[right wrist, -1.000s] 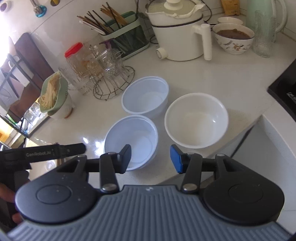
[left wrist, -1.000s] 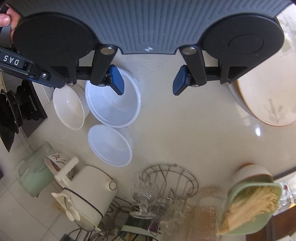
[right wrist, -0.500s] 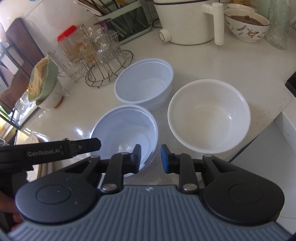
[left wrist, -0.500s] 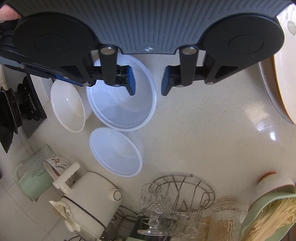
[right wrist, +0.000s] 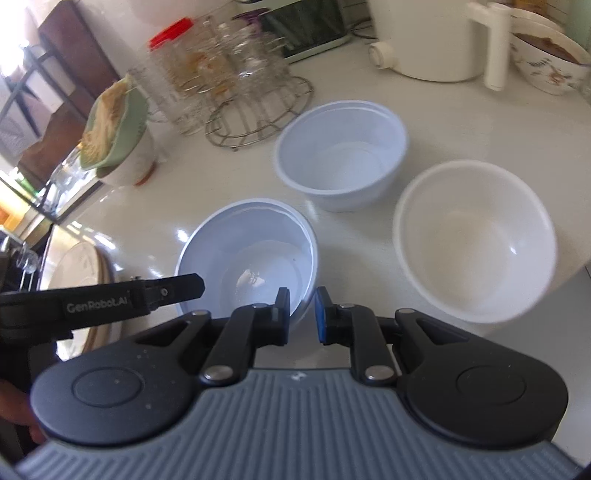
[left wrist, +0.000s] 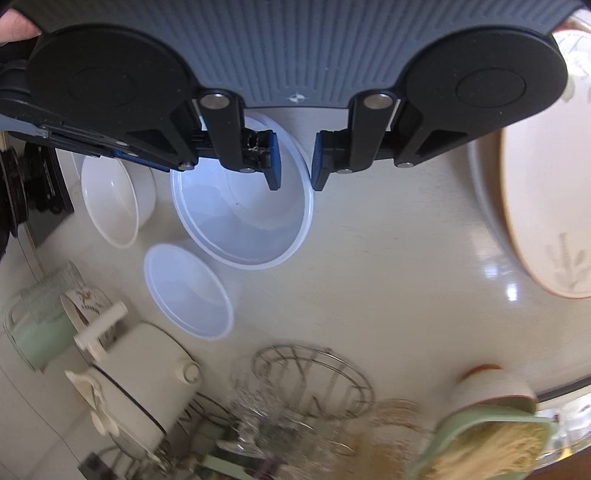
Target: Organize plates and bowls
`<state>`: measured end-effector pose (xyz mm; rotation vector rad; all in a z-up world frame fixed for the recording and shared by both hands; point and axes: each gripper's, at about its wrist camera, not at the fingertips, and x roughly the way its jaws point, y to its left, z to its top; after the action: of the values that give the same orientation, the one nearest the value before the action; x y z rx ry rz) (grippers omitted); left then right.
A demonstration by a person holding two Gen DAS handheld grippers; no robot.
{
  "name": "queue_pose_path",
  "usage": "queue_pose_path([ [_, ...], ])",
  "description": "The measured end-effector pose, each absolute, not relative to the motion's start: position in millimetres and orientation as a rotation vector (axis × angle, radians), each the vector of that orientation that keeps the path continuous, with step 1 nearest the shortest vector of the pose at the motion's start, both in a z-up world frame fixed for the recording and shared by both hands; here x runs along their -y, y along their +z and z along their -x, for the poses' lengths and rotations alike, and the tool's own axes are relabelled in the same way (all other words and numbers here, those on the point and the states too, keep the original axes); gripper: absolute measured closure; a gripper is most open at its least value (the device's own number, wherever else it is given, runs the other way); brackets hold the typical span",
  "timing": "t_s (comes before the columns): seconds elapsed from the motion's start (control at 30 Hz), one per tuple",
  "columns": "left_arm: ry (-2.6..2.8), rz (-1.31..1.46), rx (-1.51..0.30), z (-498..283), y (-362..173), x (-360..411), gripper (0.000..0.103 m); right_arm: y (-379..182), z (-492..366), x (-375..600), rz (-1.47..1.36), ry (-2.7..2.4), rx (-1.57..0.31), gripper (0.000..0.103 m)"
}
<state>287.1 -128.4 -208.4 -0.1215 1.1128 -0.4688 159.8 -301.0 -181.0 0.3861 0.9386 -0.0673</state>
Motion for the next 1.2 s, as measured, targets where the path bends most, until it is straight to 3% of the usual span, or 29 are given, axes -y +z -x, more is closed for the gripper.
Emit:
queue_pose_path([
  [0.63, -0.347, 0.216, -1.157, -299, -211, 69, 0.082, -180, -192, 253, -0.287, 0.083, -1.001, 0.085],
  [0.8, -0.328, 0.237, -1.149, -304, -206, 65, 0.073, -175, -192, 256, -0.317, 0.089, -0.984, 0.083],
  [0.87, -0.323, 0.234, -1.132, -304, -200, 63, 0.063, -171, -193, 257, -0.32, 0.08, -0.978, 0.072],
  [0.93, -0.32, 0.23, -1.112, -305, -192, 60, 0.06, -164, -192, 260, -0.33, 0.076, -0.956, 0.064],
  [1.2, -0.357, 0.222, -1.029, -303, -145, 59, 0.06, -127, -185, 268, -0.317, 0.057, -0.849, 0.064],
])
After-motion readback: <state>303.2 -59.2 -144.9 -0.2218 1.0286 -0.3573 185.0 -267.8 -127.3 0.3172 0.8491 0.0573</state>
